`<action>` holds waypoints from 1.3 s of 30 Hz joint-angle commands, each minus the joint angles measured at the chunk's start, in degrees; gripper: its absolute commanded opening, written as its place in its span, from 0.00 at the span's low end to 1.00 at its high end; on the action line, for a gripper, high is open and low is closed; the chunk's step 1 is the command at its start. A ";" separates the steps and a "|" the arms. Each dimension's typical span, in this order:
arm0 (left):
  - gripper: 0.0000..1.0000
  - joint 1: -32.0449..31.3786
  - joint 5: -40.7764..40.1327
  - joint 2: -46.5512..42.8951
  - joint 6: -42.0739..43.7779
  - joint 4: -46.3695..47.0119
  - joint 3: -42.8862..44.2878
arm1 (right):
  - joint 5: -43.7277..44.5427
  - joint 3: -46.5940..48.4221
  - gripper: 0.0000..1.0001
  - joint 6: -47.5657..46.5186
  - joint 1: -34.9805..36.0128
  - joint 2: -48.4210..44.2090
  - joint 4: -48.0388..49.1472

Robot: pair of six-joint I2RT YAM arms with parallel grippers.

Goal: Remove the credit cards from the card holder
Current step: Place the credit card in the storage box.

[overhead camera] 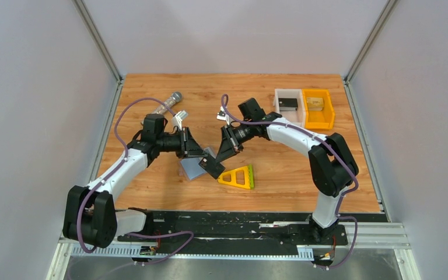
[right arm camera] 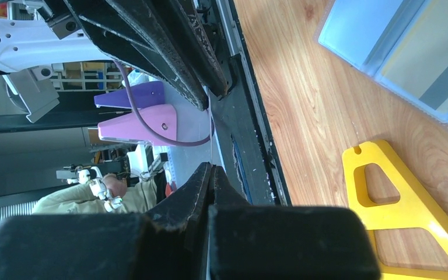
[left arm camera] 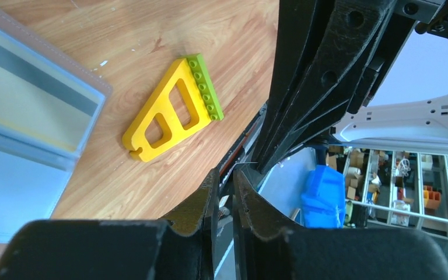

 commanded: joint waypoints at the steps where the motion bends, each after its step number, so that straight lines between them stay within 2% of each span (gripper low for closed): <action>1: 0.21 -1.16 7.84 0.09 -3.54 5.97 -0.91 | -1.55 2.14 0.00 -1.07 0.11 -2.47 4.05; 5: 0.31 -1.21 7.97 -0.05 -4.04 6.69 -1.12 | -2.65 2.16 0.00 -1.92 0.16 -2.67 4.15; 6: 0.36 -1.21 7.91 0.00 -4.09 6.74 -1.12 | -2.97 2.13 0.00 -2.18 0.16 -2.68 4.17; 9: 0.39 -1.20 8.26 0.24 -4.46 7.10 -1.27 | -3.03 2.30 0.00 -2.20 0.14 -2.61 4.10; 17: 0.09 -1.30 9.99 -0.20 -7.73 10.50 -2.35 | -0.09 2.71 0.01 -0.42 -0.21 -2.72 4.39; 18: 0.02 -1.29 10.03 -0.11 -7.94 10.44 -2.27 | 0.36 2.62 0.04 0.05 -0.31 -2.83 4.50; 19: 0.00 -1.29 9.95 -0.09 -8.11 10.36 -2.27 | 1.49 2.46 0.10 0.78 -0.50 -3.08 4.68; 23: 0.00 -1.29 7.07 -0.43 -9.18 10.08 -2.82 | 7.54 -0.28 0.31 5.67 -2.46 -5.40 6.87; 25: 0.00 -1.25 4.93 -0.57 -10.84 11.24 -3.58 | 11.84 -2.71 0.37 7.96 -3.49 -7.38 7.65; 28: 0.00 -1.29 2.12 -0.54 -15.38 16.70 -4.87 | 15.34 -7.93 0.47 11.97 -4.04 -11.24 11.92; 30: 0.00 -1.29 0.69 -0.21 -18.55 20.80 -5.92 | 15.93 -11.25 0.58 16.23 -4.11 -13.68 15.98; 35: 0.00 -1.29 -3.14 0.91 -30.01 35.29 -8.89 | 21.57 -19.02 0.58 27.30 -4.07 -19.31 25.37; 39: 0.00 -1.50 -7.99 1.71 -37.26 44.29 -10.94 | 22.85 -25.31 0.51 35.00 -3.81 -21.57 36.74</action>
